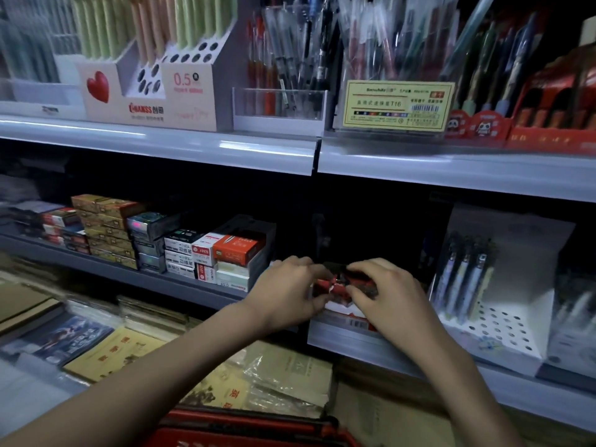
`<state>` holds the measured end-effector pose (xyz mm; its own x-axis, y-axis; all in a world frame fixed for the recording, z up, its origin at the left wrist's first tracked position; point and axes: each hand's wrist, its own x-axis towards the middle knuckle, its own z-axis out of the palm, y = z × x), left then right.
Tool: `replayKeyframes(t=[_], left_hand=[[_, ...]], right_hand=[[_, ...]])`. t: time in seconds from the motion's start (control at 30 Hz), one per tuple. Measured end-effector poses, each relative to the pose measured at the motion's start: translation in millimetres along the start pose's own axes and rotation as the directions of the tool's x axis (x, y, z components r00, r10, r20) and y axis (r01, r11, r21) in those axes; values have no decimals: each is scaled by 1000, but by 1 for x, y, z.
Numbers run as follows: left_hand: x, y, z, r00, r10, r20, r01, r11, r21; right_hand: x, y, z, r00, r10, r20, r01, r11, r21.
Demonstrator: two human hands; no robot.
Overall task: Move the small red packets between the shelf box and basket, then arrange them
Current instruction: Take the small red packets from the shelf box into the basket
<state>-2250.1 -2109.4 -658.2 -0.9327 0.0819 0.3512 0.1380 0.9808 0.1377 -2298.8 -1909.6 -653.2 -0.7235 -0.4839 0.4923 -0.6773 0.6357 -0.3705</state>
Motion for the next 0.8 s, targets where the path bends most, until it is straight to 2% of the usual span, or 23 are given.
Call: replayKeyframes(t=[0.13,0.27,0.43,0.67,0.8], left_hand=[[-41,-14,-8,999,-21,-42,21,1000,-4],[-87,-29,-4,998,-65,-21,65,998,23],[-151,-48,14,999,-43,11,43,998,56],[-232,-76,59,977,-119,178,107,991,79],[-266,-94,84,954,-153,257,122,984,130]], right_hand=[[-19,-15,-4,999,-13,50,12,1000,6],[-50,-38,4,992,-43,123,39,999,32],[-102,-58,36,965,-116,234,112,993,29],[-148,-49,93,876,-210,433,203,977,62],[-175,-28,130,806,-184,562,237,971,-22]])
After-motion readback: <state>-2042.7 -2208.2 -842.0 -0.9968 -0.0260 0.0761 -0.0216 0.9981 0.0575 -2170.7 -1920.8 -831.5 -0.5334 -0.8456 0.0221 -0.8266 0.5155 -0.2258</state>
